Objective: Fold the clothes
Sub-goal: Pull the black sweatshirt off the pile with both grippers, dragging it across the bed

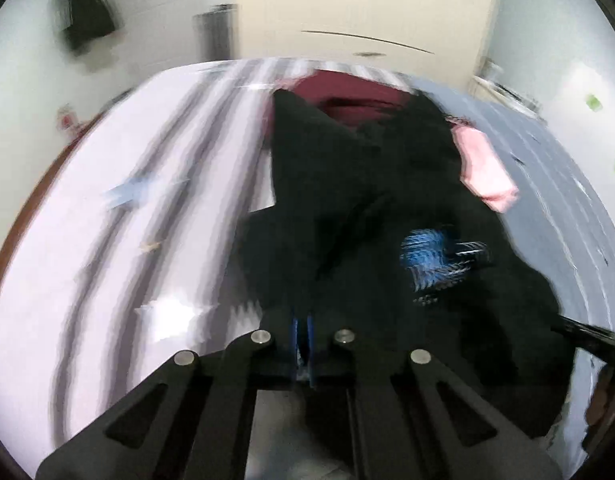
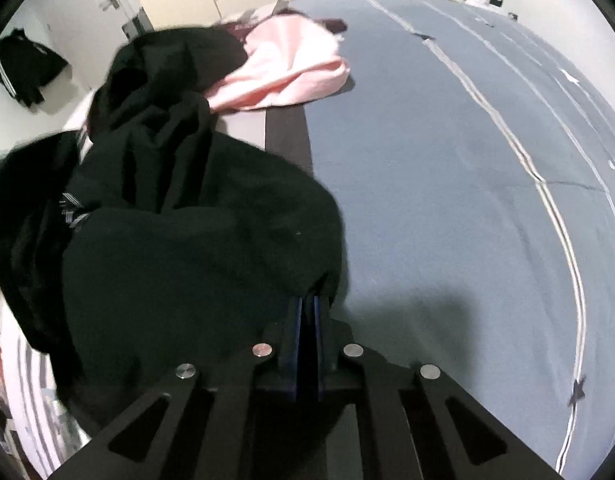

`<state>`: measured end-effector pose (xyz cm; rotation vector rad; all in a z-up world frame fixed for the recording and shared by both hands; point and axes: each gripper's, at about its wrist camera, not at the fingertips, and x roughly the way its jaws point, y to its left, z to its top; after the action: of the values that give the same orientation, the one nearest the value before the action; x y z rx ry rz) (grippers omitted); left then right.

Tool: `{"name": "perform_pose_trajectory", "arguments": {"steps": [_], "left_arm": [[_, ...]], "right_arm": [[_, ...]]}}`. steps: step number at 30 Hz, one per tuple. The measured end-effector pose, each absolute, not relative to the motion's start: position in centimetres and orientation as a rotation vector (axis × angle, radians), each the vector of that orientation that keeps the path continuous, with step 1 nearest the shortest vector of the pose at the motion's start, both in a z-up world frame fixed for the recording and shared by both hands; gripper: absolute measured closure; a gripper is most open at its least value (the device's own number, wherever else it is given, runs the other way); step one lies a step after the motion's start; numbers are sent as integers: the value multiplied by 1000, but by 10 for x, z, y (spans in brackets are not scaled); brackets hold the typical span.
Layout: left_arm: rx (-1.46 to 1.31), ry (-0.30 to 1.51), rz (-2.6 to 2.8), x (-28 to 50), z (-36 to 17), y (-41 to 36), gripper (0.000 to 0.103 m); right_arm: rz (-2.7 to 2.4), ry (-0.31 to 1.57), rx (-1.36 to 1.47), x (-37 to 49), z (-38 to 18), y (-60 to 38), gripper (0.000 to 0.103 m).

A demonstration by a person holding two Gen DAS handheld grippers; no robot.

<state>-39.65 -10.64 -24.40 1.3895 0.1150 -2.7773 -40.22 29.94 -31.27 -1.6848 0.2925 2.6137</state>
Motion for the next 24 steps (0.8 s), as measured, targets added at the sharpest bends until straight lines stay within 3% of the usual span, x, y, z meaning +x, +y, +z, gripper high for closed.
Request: {"name": "perform_pose_trajectory", "arguments": {"steps": [8, 14, 19, 21, 23, 24], "left_arm": [[1486, 268, -2383, -265, -271, -247, 103], [1489, 391, -2271, -200, -282, -285, 103], [1484, 369, -2381, -225, -289, -263, 100], [1473, 350, -2436, -252, -295, -248, 82], [1477, 341, -2450, -279, -306, -239, 36], [1475, 335, -2446, -293, -312, -237, 29]], "right_arm": [[2600, 297, -1701, -333, -294, 314, 98], [2578, 238, -1765, -293, -289, 309, 98], [2627, 158, -1720, -282, -281, 295, 93], [2649, 201, -1643, -283, -268, 298, 91], [2654, 221, -1581, -289, -258, 301, 74], [2655, 229, -1552, -292, -254, 302, 69]]}}
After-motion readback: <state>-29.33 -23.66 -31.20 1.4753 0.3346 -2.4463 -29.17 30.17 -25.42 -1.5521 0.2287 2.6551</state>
